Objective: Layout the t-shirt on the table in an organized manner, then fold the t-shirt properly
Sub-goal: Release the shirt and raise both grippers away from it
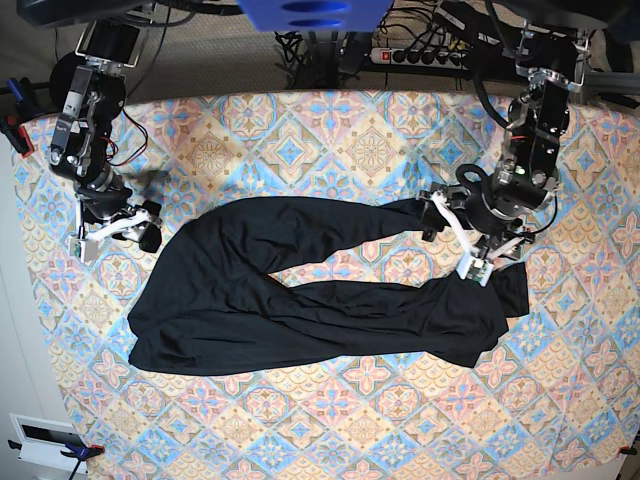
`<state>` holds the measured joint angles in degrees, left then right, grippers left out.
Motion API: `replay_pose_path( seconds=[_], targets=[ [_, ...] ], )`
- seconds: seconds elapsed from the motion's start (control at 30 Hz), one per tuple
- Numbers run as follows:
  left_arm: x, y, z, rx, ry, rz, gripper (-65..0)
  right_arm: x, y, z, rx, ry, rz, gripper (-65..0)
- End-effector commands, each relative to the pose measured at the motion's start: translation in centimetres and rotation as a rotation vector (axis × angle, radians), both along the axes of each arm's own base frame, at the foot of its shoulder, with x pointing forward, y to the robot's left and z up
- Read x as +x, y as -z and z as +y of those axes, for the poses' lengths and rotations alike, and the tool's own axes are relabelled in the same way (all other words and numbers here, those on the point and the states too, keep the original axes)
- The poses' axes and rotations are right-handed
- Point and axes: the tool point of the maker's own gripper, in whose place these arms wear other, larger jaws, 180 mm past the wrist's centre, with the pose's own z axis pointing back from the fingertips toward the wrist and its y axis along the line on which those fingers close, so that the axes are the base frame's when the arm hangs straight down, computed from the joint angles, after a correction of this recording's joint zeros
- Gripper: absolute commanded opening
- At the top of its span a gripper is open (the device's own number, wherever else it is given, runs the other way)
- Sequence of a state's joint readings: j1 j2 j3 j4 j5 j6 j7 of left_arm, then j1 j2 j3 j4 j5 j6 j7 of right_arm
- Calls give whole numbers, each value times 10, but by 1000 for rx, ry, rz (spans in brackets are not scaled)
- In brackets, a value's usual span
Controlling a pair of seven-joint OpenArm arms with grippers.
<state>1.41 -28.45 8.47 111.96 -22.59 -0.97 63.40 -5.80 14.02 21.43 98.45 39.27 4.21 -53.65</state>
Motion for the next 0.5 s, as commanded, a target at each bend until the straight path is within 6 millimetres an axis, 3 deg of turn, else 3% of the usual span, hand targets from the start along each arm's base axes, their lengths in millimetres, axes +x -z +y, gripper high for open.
replay_pose_path(
  seconds=[0.0, 0.1, 0.33, 0.47],
  targets=[
    [6, -10, -2, 6, 24, -42, -158, 5, -9, -2, -4, -4, -28, -268],
    [-5, 1, -12, 38, 91, -2, -158, -1, 14, 13, 65, 6, 28, -268],
    [-30, 21, -29, 84, 214, 69, -158, -27, 80, 13, 154, 62, 210, -268],
    [-50, 36, -28, 143, 293, 130, -158, -16, 84, 18, 187, 72, 215, -268]
  ],
)
